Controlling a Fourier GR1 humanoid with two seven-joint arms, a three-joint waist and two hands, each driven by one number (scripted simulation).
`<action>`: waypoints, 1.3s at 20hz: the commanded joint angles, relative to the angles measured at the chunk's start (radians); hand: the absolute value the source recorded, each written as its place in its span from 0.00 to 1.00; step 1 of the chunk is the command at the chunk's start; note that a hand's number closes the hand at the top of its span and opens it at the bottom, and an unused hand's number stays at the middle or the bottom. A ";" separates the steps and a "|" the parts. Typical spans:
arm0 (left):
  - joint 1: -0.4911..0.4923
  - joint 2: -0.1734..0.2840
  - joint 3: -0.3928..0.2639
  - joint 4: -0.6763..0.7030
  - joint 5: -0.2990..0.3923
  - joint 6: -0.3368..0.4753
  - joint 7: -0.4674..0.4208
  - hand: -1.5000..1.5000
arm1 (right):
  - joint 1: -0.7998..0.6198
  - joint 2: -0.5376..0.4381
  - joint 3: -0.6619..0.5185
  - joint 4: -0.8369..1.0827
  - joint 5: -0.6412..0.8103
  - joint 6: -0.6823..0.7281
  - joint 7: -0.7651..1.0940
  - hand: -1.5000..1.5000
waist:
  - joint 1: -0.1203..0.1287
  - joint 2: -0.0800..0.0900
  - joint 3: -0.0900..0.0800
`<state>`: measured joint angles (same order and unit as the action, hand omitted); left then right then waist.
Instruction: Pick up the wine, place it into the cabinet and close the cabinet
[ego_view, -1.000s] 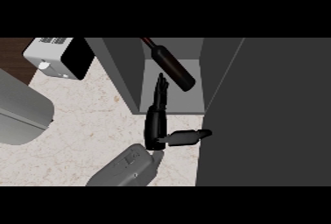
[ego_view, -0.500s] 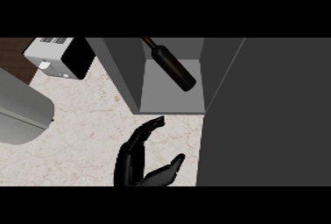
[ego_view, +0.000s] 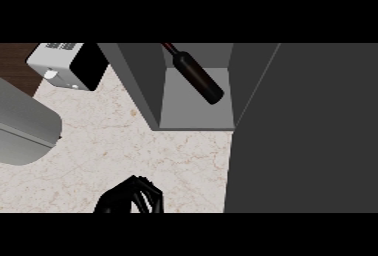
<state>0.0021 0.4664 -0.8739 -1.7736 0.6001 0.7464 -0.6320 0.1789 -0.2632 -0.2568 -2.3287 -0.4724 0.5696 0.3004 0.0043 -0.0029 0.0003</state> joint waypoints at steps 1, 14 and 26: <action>0.134 0.137 0.059 -0.054 0.030 -0.104 -0.072 1.00 | 0.039 -0.045 0.025 -0.014 -0.061 0.109 -0.007 1.00 | 0.005 0.000 -0.001; 0.281 0.344 0.346 -0.160 0.186 -0.289 -0.090 1.00 | 0.239 0.006 0.444 -0.222 -0.043 0.168 0.085 1.00 | 0.002 -0.004 -0.002; 0.378 0.461 0.511 -0.116 0.302 -0.474 -0.116 1.00 | 0.039 0.207 0.876 -0.189 0.262 0.108 0.180 1.00 | -0.003 -0.023 -0.007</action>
<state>0.3511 0.8994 -0.3977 -1.8912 0.8723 0.3199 -0.7463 0.2570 -0.1310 0.4573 -2.3549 -0.3948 0.7300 0.4044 0.0018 -0.0197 -0.0047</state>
